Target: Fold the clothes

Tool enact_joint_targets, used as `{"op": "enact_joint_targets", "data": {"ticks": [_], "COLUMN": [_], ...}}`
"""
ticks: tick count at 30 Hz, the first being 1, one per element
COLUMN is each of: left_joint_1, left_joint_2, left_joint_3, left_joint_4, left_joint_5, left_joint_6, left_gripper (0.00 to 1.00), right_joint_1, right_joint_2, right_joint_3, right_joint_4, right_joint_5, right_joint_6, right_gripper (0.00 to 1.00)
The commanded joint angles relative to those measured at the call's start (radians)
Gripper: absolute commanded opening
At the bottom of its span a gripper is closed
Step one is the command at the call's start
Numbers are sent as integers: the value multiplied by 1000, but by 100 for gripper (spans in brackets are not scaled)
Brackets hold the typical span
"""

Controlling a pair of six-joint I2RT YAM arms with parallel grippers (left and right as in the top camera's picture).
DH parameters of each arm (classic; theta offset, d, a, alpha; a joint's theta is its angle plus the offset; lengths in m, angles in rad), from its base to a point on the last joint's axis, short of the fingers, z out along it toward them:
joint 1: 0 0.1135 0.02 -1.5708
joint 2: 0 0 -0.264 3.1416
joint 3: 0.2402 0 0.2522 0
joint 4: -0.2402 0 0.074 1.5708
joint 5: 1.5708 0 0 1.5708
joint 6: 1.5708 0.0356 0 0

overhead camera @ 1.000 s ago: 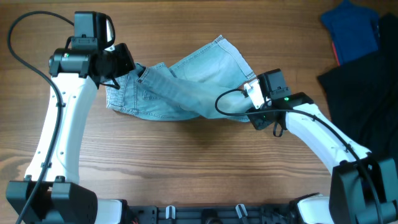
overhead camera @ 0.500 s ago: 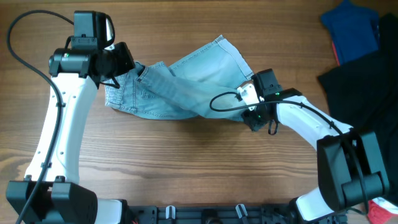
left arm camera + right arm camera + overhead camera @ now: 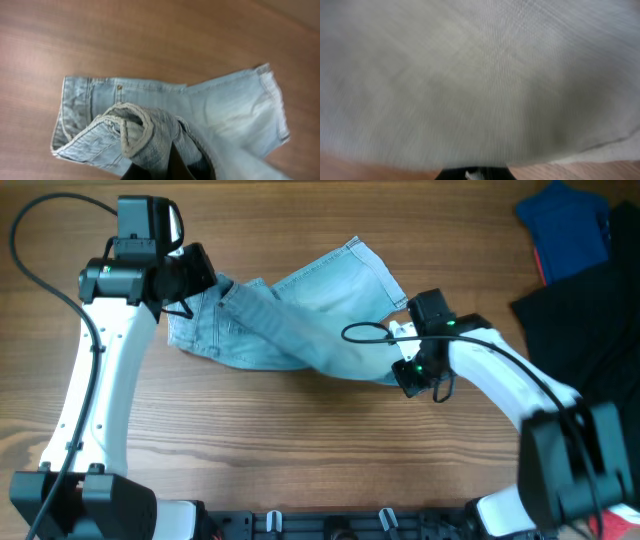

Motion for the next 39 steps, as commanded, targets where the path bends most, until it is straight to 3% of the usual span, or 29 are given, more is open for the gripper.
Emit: {"op": "enact_joint_targets", "data": {"ticks": [1, 9, 19, 24, 29, 32, 36, 39], "left_joint_1": [31, 37, 40, 39, 39, 39, 39, 41], "left_joint_2": [-129, -351, -603, -548, -355, -179, 78, 166], "left_joint_3": [46, 236, 343, 340, 340, 340, 340, 342], "left_joint_4": [62, 98, 98, 55, 66, 175, 578, 887], "left_joint_5": [-14, 13, 13, 20, 131, 186, 282, 299], "left_joint_6": [5, -3, -3, -30, -29, -28, -48, -176], "left_gripper": [4, 4, 5, 4, 4, 4, 4, 4], "right_joint_1": [6, 6, 6, 6, 6, -15, -84, -120], "right_joint_2": [-251, -491, -607, -546, -354, -169, 23, 32], "right_joint_3": [255, 739, 922, 926, 926, 926, 931, 980], "right_joint_4": [-104, -173, -209, -210, -207, -140, 118, 233], "right_joint_5": [-54, 138, 307, 314, 314, 329, 504, 575], "right_joint_6": [19, 37, 55, 52, 53, 66, 192, 184], "right_gripper": [4, 4, 4, 4, 4, 4, 4, 4]}}
